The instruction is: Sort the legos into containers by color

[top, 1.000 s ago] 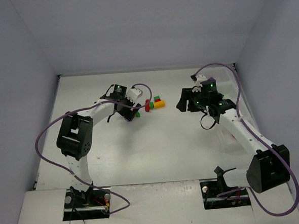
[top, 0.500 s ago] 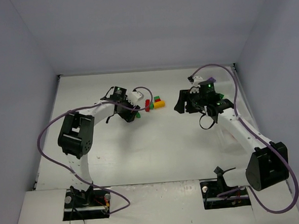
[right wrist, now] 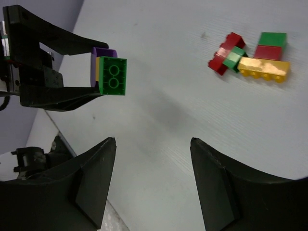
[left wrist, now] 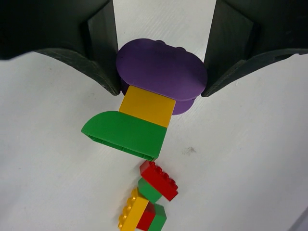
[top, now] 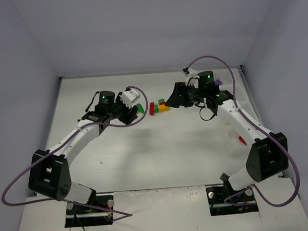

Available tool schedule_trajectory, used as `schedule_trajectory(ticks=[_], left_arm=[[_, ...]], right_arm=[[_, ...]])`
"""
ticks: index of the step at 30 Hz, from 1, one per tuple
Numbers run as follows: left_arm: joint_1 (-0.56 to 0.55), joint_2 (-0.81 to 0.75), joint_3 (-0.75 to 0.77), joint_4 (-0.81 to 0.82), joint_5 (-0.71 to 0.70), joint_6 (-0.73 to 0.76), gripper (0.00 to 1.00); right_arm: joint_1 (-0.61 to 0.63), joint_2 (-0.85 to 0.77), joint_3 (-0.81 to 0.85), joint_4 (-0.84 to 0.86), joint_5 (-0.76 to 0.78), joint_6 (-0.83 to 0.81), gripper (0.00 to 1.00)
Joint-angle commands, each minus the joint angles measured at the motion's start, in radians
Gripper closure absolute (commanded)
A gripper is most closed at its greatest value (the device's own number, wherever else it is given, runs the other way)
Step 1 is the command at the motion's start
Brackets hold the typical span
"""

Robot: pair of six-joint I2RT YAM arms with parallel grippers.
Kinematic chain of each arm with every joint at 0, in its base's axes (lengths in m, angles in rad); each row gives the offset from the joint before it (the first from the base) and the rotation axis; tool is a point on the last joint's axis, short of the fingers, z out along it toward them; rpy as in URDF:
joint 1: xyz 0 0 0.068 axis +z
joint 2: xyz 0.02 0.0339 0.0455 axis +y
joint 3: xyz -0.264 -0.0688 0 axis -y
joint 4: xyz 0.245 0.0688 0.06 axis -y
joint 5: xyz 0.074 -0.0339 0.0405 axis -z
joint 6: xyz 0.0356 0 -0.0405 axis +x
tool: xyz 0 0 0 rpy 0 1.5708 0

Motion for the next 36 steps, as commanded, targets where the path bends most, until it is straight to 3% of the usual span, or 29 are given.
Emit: schedule_trajectory(ticks=[1, 12, 23, 36], left_arm=[[-0.023, -0.087, -0.036, 0.084, 0.055, -0.022, 0.85], [-0.085, -0.235, -0.069, 0.125, 0.027, -0.042, 0.85], [-0.109, -0.25, -0.068, 0.118, 0.026, -0.023, 0.85], [-0.118, -0.256, -0.08, 0.138, 0.015, -0.025, 0.85]], right_arm=[[0.031, 0.02, 0.062, 0.106, -0.158, 0.057, 0.4], [0.126, 0.114, 0.127, 0.208, -0.265, 0.138, 0.4], [0.186, 0.16, 0.145, 0.252, -0.241, 0.18, 0.42], [0.209, 0.174, 0.148, 0.253, -0.201, 0.181, 0.56]])
